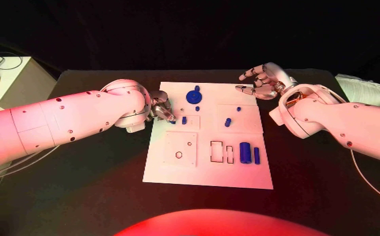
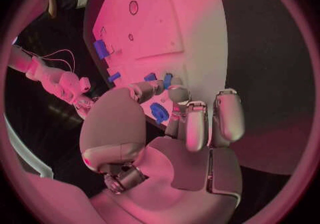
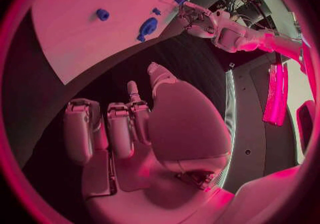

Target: Assemble the parts on the task board

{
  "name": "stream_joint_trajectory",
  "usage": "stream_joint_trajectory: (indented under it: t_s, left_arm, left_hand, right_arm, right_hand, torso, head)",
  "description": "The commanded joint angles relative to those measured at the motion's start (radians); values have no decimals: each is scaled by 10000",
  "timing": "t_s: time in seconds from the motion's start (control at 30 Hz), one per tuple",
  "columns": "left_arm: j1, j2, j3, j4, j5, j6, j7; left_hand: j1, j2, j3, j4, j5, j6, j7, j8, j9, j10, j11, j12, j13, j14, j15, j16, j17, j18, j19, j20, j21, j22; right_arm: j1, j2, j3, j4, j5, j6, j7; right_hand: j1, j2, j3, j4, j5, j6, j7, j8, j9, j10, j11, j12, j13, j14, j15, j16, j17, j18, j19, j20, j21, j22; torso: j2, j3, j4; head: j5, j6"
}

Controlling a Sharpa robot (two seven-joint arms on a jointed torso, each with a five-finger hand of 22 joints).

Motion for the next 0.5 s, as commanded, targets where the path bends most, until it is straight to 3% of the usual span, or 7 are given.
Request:
stream_joint_trajectory:
  t_s: [0.03, 0.5]
  left_arm:
    - [-47, 40, -28, 15, 164, 76, -14]
    - [-49, 65, -28, -13, 177, -62, -27]
  left_hand:
    - [-142, -31, 361, -498, -40, 93, -65, 43, -39, 17, -30, -8, -18, 878, -103, 23, 2071, -185, 17, -90, 10, -4]
    - [-298, 0, -369, -136, -52, 191, -83, -12, -143, -1, -47, -5, 21, 877, -121, 18, 2069, -186, 24, -116, -14, -11]
  right_arm:
    - [-9, -6, 1, 3, -44, 117, 111]
    - [-10, -8, 1, 3, -44, 128, 110]
  right_hand:
    - [-76, -24, 77, -10, 38, 18, 16, -29, -16, -21, -10, -17, 1416, 822, 68, -55, 1720, 189, 433, 50, -34, 1720]
    - [-76, -24, 77, -10, 38, 18, 16, -29, -16, -21, -10, -17, 1416, 822, 68, -55, 1720, 189, 433, 50, -34, 1720]
  torso:
    - [3, 3, 2]
    - [-3, 5, -2]
  head:
    - [-13, 7]
    - [-20, -2]
